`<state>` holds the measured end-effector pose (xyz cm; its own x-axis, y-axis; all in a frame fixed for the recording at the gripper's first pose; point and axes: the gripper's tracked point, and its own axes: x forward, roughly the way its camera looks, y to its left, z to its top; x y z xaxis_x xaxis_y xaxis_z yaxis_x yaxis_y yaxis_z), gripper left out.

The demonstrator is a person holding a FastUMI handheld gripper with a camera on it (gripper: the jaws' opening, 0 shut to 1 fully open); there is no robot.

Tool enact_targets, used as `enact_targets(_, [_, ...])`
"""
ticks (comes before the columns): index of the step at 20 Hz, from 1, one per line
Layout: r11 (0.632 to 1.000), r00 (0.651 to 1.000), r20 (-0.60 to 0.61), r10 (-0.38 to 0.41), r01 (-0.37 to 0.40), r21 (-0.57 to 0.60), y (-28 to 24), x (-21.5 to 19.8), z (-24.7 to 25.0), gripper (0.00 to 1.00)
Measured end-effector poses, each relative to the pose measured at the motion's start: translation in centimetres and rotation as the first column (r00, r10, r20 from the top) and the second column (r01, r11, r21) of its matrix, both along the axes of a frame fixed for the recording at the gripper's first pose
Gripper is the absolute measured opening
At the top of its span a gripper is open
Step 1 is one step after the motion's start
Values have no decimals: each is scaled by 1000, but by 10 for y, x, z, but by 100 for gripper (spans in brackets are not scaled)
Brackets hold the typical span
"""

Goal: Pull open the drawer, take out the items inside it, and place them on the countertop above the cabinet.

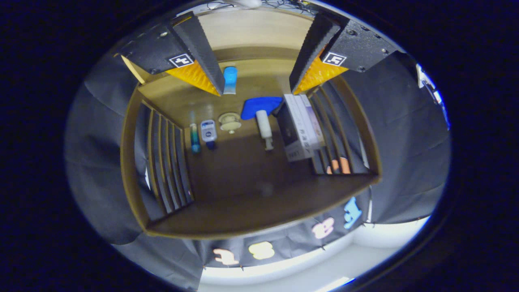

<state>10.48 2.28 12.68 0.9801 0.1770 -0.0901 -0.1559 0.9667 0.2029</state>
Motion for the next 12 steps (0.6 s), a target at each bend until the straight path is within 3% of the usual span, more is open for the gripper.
enact_targets(5, [999, 995, 98, -10, 13, -37, -2, -59, -40, 100])
enact_targets(12, [982, 984, 135, -114, 132, -132, -29, -112, -113, 100])
